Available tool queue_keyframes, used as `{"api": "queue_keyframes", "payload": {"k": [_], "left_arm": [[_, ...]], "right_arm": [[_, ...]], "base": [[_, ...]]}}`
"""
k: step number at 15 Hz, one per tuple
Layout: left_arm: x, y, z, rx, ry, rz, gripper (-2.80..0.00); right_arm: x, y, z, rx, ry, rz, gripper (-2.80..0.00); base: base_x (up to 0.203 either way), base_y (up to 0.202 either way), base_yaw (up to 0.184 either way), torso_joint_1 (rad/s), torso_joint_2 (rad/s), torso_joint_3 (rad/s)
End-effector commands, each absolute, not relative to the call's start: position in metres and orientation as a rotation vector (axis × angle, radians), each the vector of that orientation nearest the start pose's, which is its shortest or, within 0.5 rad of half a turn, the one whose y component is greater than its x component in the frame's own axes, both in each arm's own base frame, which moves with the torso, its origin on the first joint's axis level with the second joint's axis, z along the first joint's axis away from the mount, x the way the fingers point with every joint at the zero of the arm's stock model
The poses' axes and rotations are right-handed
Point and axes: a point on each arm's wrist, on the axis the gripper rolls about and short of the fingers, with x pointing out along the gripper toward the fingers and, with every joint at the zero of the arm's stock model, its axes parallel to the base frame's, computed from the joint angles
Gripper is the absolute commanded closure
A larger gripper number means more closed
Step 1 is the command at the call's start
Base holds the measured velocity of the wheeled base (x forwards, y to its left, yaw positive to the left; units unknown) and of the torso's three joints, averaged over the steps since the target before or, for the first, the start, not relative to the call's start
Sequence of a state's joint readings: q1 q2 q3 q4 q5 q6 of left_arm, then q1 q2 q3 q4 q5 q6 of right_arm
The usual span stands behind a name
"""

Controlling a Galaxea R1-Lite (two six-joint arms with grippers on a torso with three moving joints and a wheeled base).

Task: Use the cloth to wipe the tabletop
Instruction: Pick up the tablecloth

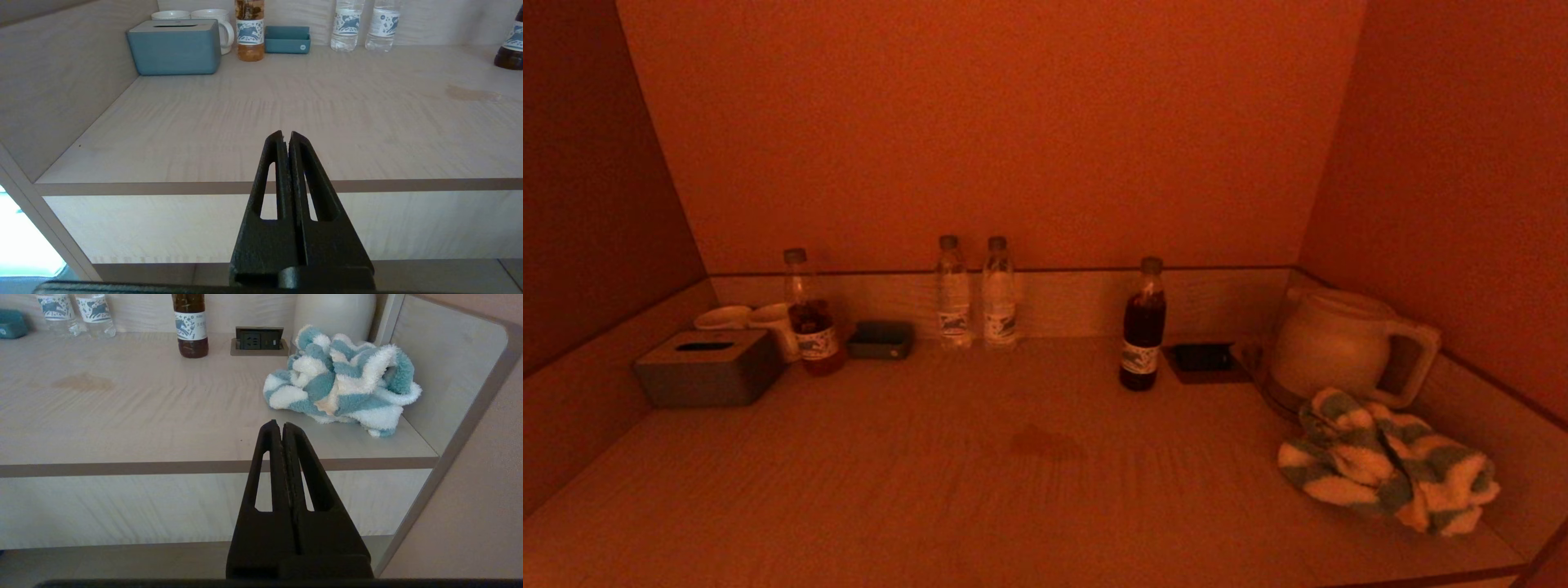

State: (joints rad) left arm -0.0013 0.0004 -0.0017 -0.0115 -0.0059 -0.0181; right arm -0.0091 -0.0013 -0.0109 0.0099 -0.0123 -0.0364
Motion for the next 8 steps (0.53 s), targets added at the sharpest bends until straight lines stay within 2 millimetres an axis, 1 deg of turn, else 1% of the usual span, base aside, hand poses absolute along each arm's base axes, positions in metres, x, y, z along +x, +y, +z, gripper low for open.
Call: {"api": "queue_keyframes", "payload": {"k": [1, 2, 3, 5, 6, 8], "left_arm": [[-0.023, 0.0, 0.077, -0.018, -0.014, -0.008, 0.0], [-0.023, 0.0, 0.077, -0.018, -0.014, -0.006, 0.0], [-0.023, 0.0, 0.077, -0.018, -0.014, -0.006, 0.0], [-0.023, 0.0, 0.077, -0.018, -0.014, -0.006, 0.0], [-0.023, 0.0, 0.077, -0.018, -0.014, -0.006, 0.0], [-0.023, 0.0, 0.077, -0.018, -0.014, -0.008, 0.0]], "right_arm": [[-0.024, 0.0, 0.078, -0.038, -0.001, -0.022, 0.0], [-0.024, 0.0, 0.079, -0.039, 0.01, -0.02, 0.0], [-0.025, 0.0, 0.088, -0.044, 0.025, -0.018, 0.0], [-0.028, 0.0, 0.13, -0.07, 0.026, -0.014, 0.0], [-0.022, 0.0, 0.146, -0.088, 0.064, -0.013, 0.0], [-0.005, 0.0, 0.163, -0.116, 0.155, -0.008, 0.0]], "base": [[0.0, 0.0, 0.0, 0.0, 0.0, 0.0], [0.0, 0.0, 0.0, 0.0, 0.0, 0.0], [0.0, 0.0, 0.0, 0.0, 0.0, 0.0], [0.0, 0.0, 0.0, 0.0, 0.0, 0.0], [0.0, 0.0, 0.0, 0.0, 0.0, 0.0], [0.0, 0.0, 0.0, 0.0, 0.0, 0.0]]}}
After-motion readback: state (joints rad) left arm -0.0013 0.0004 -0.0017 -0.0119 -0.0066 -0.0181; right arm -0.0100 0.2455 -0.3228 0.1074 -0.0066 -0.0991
